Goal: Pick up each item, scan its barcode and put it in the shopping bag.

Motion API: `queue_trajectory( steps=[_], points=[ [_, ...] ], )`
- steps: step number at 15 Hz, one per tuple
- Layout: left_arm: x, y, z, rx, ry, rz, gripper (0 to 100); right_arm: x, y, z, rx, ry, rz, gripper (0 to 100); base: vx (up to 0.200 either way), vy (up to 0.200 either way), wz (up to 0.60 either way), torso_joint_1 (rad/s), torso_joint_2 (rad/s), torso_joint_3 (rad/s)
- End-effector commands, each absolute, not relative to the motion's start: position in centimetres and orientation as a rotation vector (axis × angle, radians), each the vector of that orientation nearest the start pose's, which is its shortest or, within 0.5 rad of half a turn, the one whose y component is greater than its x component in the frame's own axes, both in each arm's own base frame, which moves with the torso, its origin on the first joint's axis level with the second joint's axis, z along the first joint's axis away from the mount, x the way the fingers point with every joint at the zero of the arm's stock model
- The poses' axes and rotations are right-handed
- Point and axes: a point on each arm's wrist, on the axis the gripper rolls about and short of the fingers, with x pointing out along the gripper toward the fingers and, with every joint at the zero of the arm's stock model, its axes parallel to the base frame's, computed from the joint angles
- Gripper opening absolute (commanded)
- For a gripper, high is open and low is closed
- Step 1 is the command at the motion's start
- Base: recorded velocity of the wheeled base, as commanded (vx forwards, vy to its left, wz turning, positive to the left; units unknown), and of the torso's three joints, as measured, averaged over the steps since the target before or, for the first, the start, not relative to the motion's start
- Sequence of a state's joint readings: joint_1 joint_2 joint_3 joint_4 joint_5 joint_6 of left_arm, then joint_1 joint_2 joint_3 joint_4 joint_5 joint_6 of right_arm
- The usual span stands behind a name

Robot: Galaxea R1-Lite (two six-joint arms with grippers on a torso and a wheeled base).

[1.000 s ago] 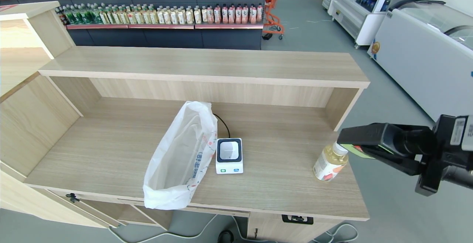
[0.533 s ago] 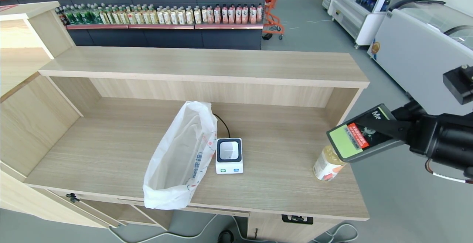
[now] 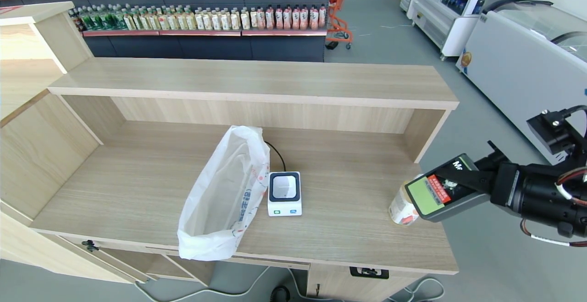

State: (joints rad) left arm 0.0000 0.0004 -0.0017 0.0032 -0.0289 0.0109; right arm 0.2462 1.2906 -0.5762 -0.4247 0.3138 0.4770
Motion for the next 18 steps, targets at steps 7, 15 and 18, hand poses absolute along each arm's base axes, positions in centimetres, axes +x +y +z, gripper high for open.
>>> queue_trajectory(
  steps=[7,15,18],
  points=[
    [-2.3,-0.1,7.5,0.009,0.003,-0.029,0,18.5,5.4,20.2,0.488,0.419,0.475,0,0.000,0.086,0.00,0.000,0.00,0.001],
    [-2.3,-0.1,7.5,0.009,0.003,-0.029,0,24.8,6.9,20.4,0.471,0.435,0.395,0,0.000,0.200,0.00,0.003,0.00,0.005],
    [-2.3,-0.1,7.5,0.009,0.003,-0.029,0,28.5,8.3,18.9,0.461,0.451,0.363,0,0.000,0.200,0.00,0.002,0.00,0.006]
  ],
)
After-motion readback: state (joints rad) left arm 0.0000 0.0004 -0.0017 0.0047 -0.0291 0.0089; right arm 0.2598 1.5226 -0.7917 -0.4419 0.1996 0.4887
